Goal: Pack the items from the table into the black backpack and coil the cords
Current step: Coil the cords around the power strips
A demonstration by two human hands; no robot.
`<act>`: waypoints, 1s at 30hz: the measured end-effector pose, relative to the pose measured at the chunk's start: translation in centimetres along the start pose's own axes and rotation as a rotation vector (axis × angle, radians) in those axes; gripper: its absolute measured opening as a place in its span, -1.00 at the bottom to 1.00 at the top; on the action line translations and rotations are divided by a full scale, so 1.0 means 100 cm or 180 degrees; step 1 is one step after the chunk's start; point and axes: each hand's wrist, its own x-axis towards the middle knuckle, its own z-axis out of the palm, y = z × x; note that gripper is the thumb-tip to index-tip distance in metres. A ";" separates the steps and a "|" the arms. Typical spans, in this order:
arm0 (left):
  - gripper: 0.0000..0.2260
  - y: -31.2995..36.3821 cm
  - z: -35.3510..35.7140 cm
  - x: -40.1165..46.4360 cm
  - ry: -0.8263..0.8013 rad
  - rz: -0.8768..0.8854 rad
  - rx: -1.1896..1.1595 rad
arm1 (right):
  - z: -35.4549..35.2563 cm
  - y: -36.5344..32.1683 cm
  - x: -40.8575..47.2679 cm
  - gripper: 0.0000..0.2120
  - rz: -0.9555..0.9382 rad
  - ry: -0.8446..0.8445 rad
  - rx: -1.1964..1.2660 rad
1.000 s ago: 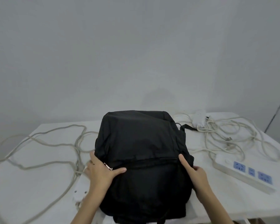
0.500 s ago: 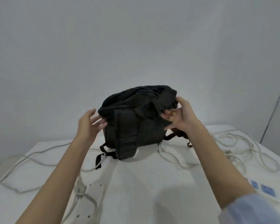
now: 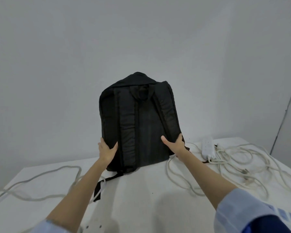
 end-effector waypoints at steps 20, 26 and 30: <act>-0.58 0.004 -0.028 0.027 -0.0458 -0.0816 0.0163 | 0.063 -0.016 0.017 -0.27 -0.0146 0.0295 -0.1184; -0.70 -0.006 -0.071 -0.072 -0.0278 -0.0091 0.0425 | 0.066 0.021 -0.062 -0.12 -0.0737 -0.0184 -0.2103; -0.82 -0.020 -0.107 -0.161 -0.0169 -0.0004 0.0861 | 0.085 0.071 -0.145 -0.35 -0.1464 -0.1160 -0.1797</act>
